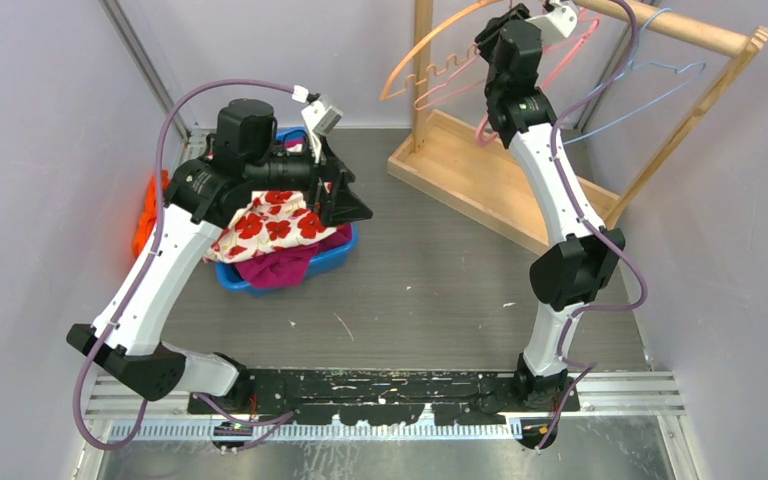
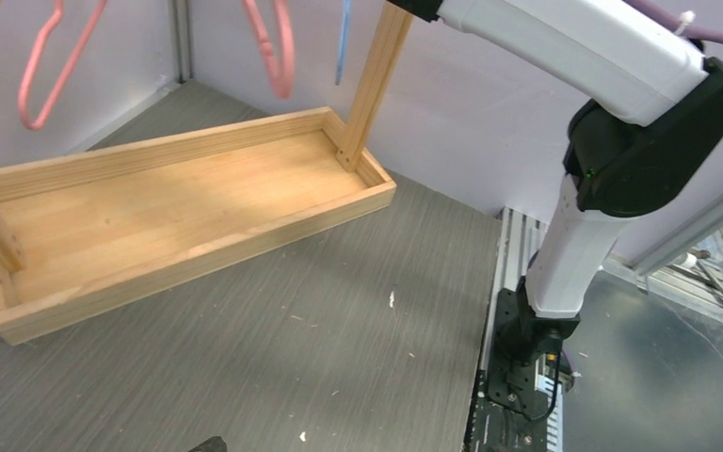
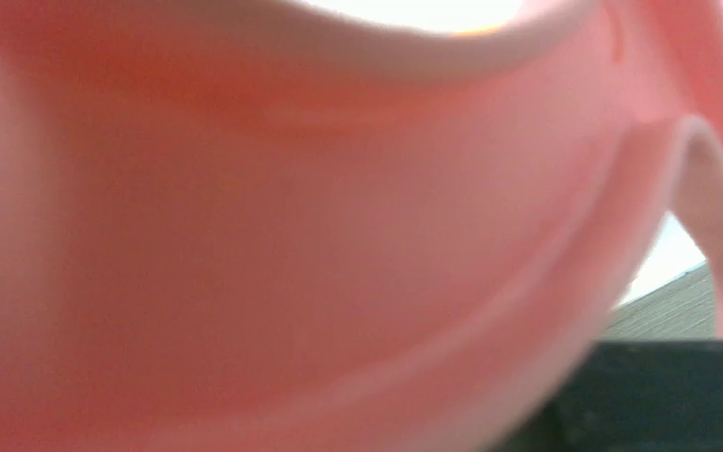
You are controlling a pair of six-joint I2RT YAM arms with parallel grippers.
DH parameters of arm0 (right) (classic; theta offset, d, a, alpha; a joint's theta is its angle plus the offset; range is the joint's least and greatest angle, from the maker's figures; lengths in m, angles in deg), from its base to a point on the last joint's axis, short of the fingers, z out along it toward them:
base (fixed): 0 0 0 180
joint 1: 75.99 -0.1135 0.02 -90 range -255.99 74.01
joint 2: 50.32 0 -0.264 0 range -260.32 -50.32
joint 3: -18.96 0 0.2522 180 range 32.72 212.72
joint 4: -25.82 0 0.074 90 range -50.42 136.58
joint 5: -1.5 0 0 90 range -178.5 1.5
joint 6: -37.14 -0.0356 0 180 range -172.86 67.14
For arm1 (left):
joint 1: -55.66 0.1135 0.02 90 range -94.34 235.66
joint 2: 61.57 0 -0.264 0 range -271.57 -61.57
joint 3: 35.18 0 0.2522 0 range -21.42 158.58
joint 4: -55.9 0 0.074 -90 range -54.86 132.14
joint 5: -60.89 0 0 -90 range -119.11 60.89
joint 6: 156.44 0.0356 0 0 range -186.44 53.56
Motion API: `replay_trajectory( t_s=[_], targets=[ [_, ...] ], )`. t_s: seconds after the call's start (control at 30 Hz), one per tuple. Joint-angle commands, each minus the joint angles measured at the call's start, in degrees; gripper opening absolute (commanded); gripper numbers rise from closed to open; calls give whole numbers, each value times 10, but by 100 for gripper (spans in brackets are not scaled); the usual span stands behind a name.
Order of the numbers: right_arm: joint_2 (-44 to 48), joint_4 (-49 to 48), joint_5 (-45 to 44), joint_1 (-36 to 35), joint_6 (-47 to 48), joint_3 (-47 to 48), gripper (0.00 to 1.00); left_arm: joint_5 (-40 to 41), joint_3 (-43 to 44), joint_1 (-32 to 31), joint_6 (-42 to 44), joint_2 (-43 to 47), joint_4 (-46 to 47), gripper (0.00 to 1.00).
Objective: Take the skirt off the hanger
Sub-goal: Place the hanger at the clothesline, then reset both arms
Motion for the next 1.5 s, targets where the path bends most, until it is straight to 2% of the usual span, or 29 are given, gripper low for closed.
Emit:
replay_trajectory(
  t_s=[0.0, 0.23, 0.43, 0.57, 0.9, 1.17, 1.33, 1.47],
  targets=[
    [33, -20, 11, 5, 19, -6, 43, 54, 14, 2, -6, 14, -1, 99],
    [82, -25, 9, -15, 63, -31, 52, 137, -41, 5, 3, 42, 2, 99],
    [146, -28, -15, -56, 124, -72, 60, 219, -104, 5, -28, 54, 21, 99],
    [178, -29, -32, -85, 152, -102, 67, 271, -152, 5, -50, 97, 60, 99],
    [254, -17, -78, -135, 182, -186, 67, 359, -202, 6, -91, 111, 64, 100],
    [258, 63, -63, -201, 233, -160, 68, 406, -187, 6, -124, 86, 64, 99],
    [210, 203, 8, -257, 261, -105, 69, 445, -180, 6, -128, 73, 62, 99],
    [162, 294, 68, -290, 279, -108, 73, 471, -178, 8, -127, 63, 68, 99]
  ],
)
